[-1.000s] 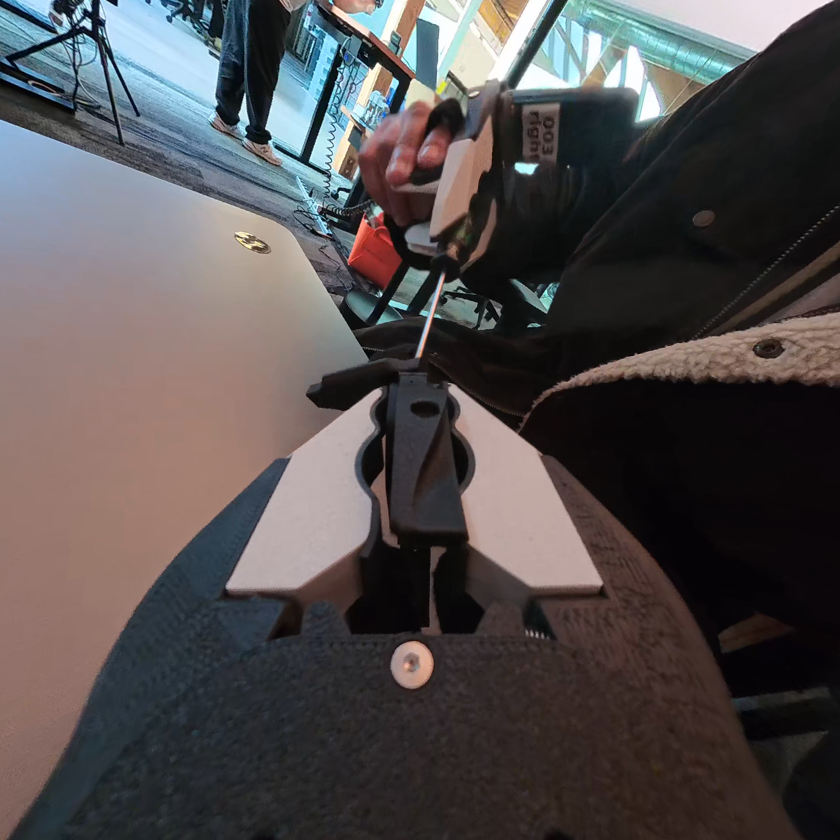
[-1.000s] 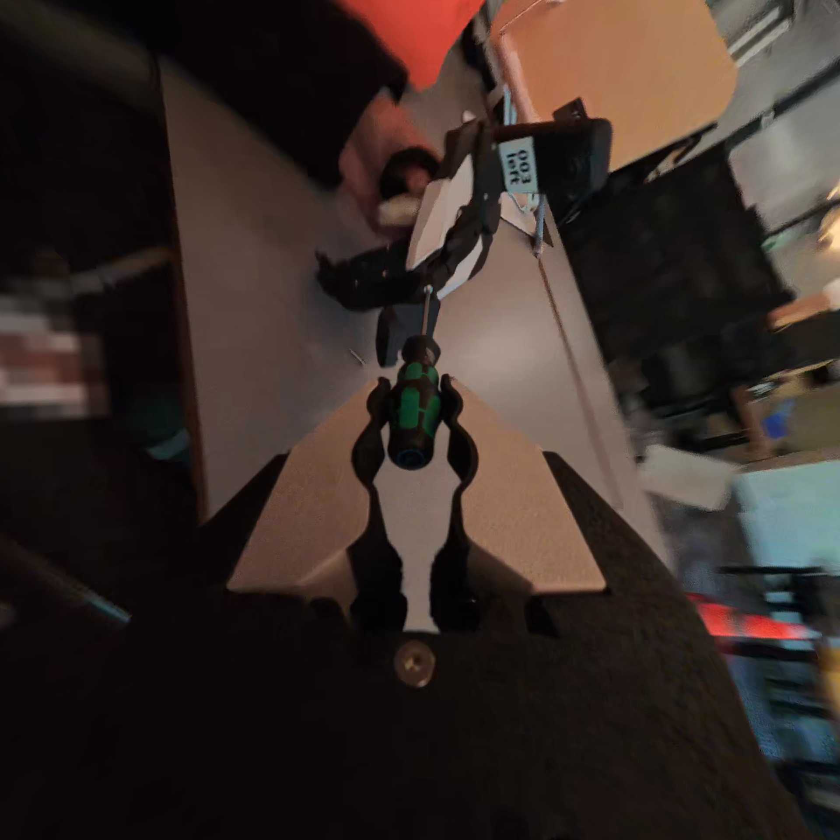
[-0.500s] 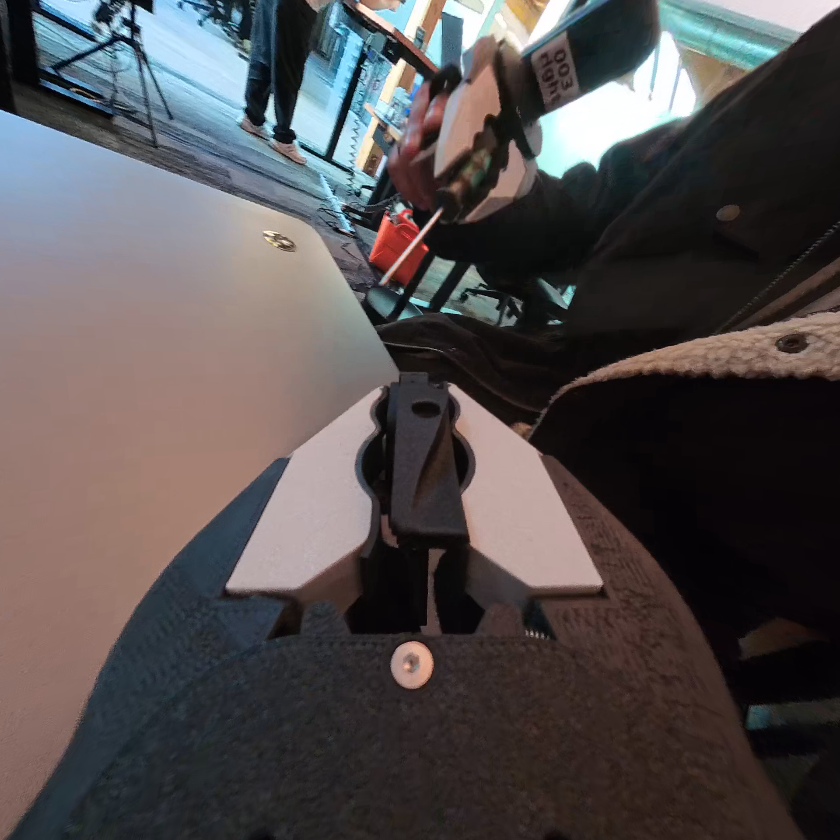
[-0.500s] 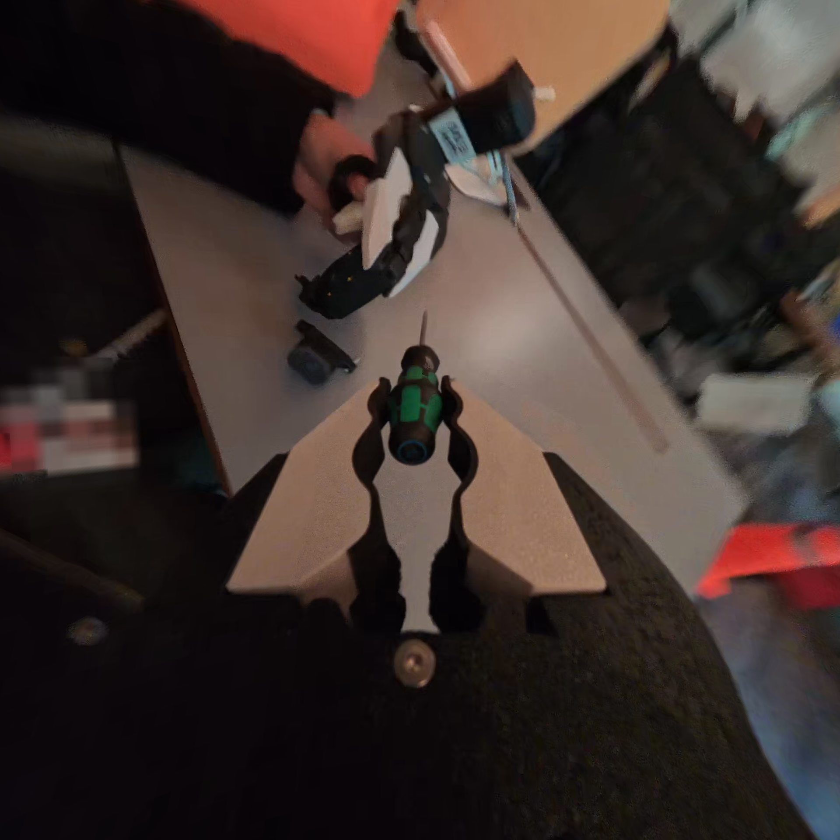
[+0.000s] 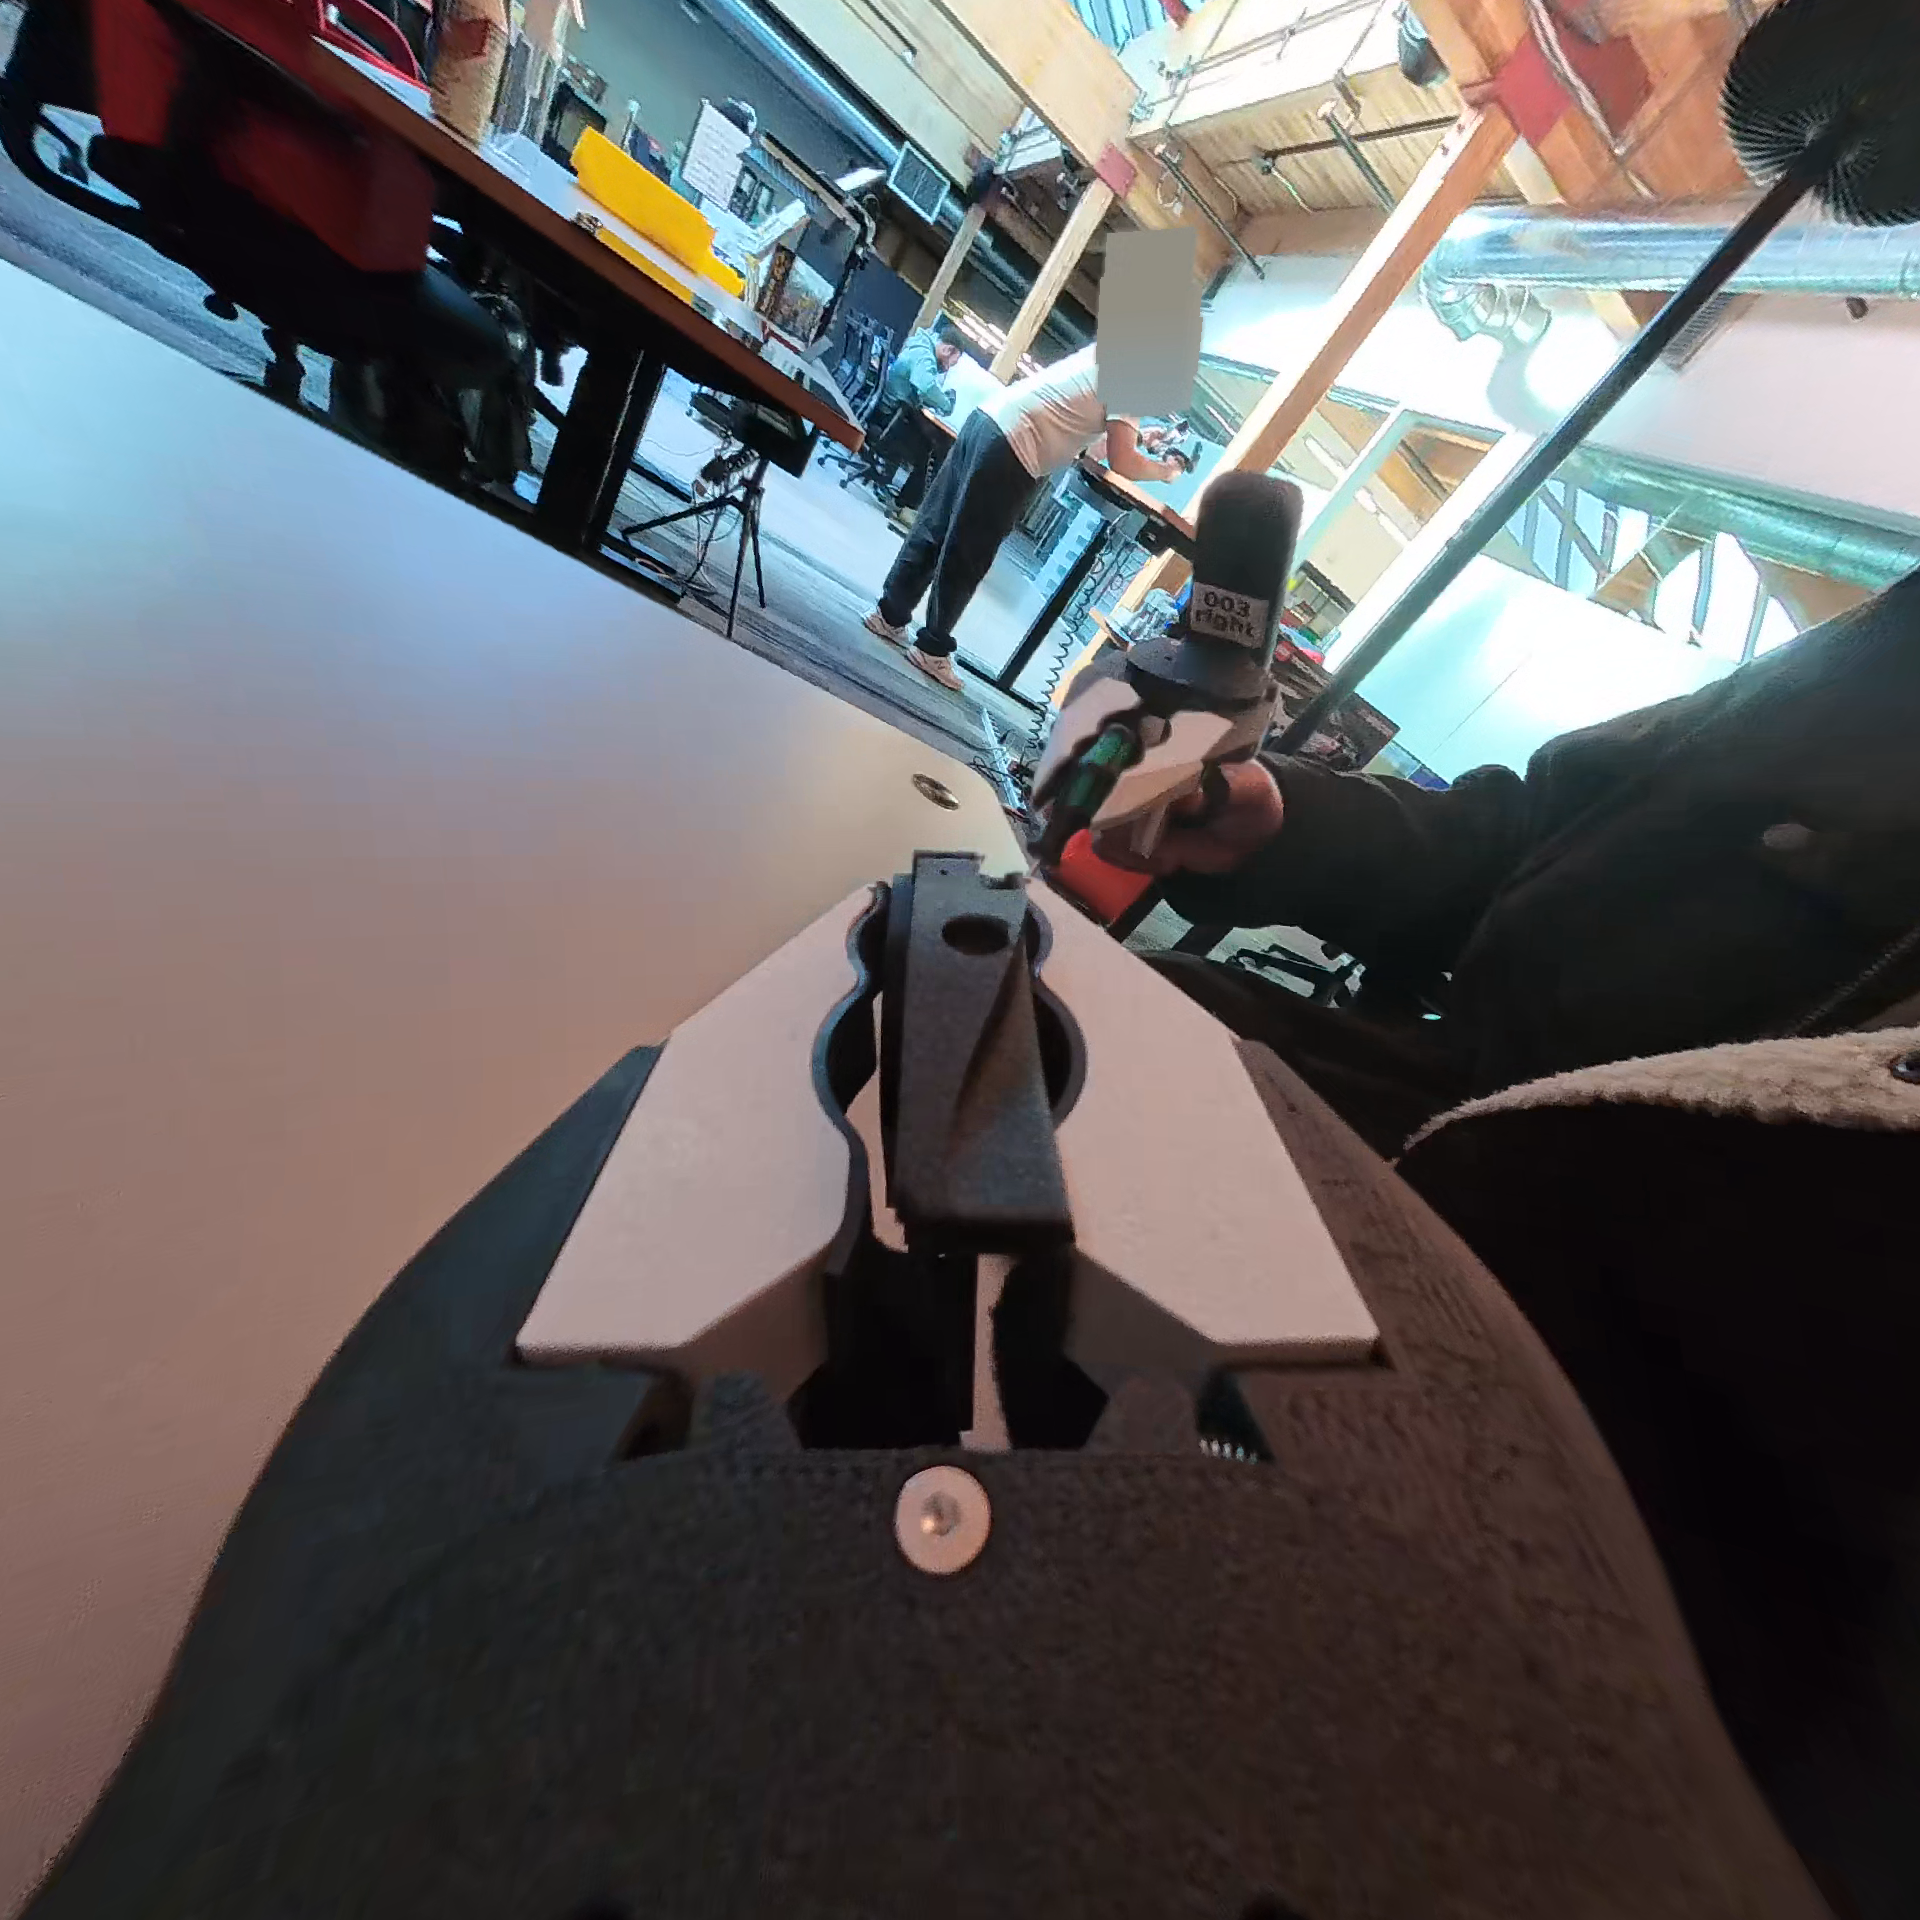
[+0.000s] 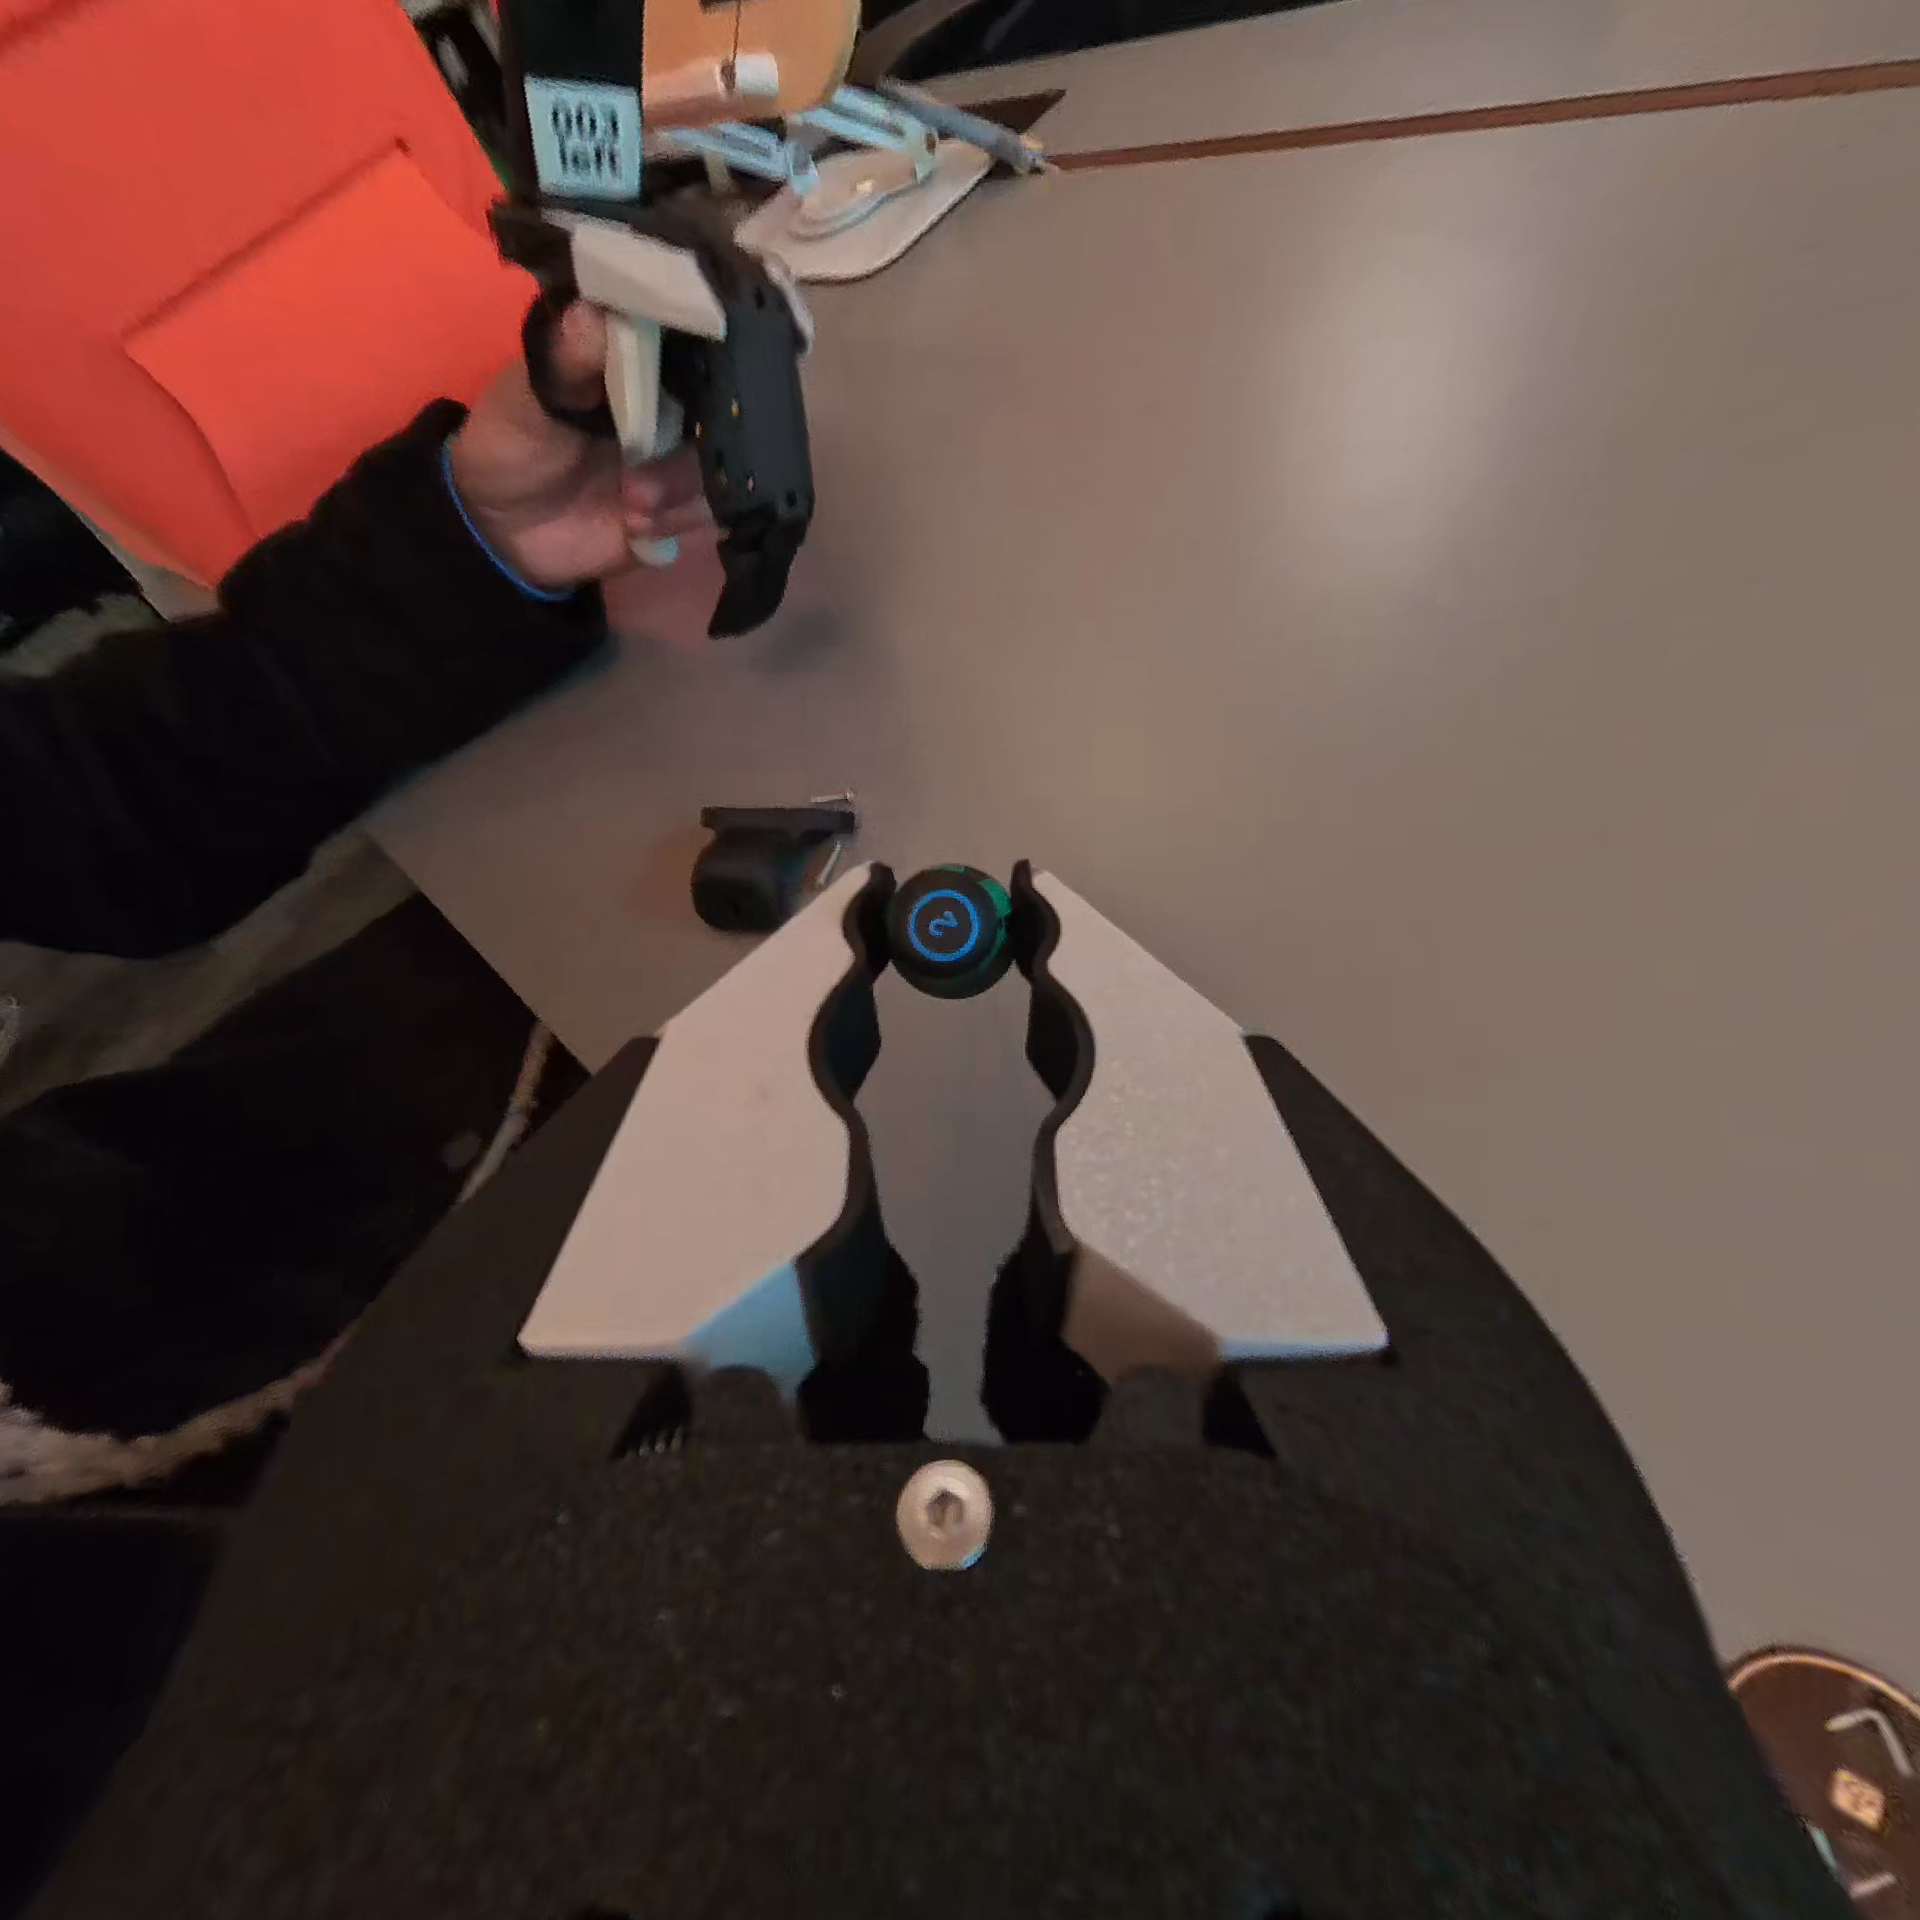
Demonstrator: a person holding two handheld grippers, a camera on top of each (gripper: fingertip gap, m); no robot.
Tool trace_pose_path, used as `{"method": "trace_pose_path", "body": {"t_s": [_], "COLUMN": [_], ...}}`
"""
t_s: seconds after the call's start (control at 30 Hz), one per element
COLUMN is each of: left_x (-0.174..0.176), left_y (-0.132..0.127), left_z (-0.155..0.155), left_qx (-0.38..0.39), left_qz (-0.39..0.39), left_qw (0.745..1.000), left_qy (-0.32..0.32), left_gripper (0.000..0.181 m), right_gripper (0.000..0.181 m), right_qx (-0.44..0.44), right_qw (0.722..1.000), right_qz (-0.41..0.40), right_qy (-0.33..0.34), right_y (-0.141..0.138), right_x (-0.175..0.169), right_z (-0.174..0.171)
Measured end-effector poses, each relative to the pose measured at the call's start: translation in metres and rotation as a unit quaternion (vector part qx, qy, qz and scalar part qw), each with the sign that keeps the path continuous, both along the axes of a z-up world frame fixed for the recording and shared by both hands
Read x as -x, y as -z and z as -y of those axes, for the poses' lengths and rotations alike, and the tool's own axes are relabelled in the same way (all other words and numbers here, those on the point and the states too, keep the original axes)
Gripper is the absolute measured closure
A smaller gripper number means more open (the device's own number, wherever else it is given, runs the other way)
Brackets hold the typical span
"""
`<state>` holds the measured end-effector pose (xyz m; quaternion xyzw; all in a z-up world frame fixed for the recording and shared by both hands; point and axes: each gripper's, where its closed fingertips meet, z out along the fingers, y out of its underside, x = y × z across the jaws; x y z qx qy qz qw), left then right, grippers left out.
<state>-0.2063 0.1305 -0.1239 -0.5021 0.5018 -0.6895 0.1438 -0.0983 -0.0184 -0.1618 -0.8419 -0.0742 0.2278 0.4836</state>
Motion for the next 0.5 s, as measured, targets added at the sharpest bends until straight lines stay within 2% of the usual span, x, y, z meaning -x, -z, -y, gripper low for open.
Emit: {"method": "trace_pose_path", "body": {"t_s": [0.2, 0.37, 0.43, 0.5], "left_x": [-0.005, -0.010, -0.011, -0.017], "left_y": [0.008, 0.018, 0.012, 0.009], "left_z": [0.001, 0.005, 0.006, 0.005], "left_qx": [-0.026, -0.068, -0.090, -0.143], "left_qz": [-0.013, -0.027, 0.000, 0.023], "left_qw": [0.999, 0.997, 0.996, 0.988], "left_qy": [-0.012, -0.021, -0.029, -0.048], "left_gripper": [0.160, 0.159, 0.160, 0.159], "right_gripper": [0.159, 0.159, 0.159, 0.159], "right_qx": [-0.012, 0.081, 0.082, 0.087], "right_qw": [0.997, 0.981, 0.971, 0.961], "right_qz": [0.070, 0.173, 0.221, 0.262], "right_qy": [-0.029, -0.044, -0.029, -0.017], "right_y": [0.005, 0.055, 0.062, 0.070], "right_x": [0.012, -0.001, -0.015, -0.030], "right_z": [-0.002, 0.005, -0.011, -0.036]}}
